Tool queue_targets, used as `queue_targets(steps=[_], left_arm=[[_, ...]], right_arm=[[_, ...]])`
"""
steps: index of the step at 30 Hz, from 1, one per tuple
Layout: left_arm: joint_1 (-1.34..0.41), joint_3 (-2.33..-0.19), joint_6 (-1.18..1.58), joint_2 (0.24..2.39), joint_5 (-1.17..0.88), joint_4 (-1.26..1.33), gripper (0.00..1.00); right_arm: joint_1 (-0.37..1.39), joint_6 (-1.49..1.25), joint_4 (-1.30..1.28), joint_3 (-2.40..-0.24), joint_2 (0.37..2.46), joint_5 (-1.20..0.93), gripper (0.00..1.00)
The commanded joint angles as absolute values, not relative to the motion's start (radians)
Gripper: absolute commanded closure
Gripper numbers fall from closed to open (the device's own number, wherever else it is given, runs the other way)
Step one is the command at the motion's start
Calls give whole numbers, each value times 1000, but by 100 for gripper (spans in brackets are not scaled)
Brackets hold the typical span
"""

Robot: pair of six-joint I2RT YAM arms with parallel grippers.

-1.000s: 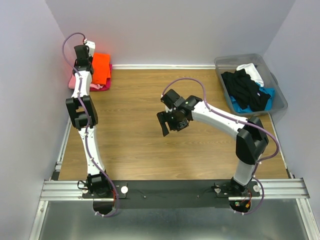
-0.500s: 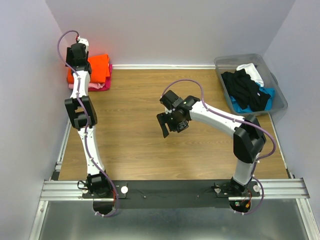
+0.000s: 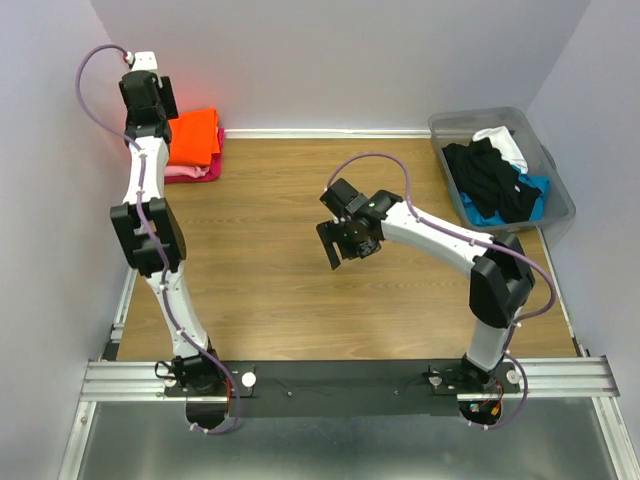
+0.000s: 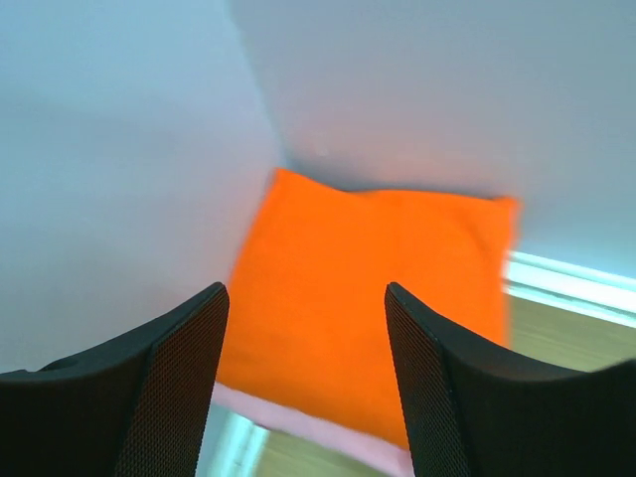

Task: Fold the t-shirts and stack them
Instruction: Reset both grippers

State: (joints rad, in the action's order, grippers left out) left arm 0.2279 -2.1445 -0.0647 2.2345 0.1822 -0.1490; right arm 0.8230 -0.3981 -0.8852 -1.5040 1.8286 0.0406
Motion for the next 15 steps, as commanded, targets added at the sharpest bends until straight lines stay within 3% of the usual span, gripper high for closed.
queue_targets(steps=[1, 10, 15], left_arm=[[207, -1975, 141, 2080, -60, -107, 27], [-27, -1477, 279, 1634, 42, -61, 24], [-288, -1289, 334, 1386, 138, -93, 23]], right_arm=[[807, -413, -902, -1516, 1749, 238, 15], [628, -420, -891, -1450, 1528, 454, 10], [445, -391, -874, -1373, 1338, 481, 4]])
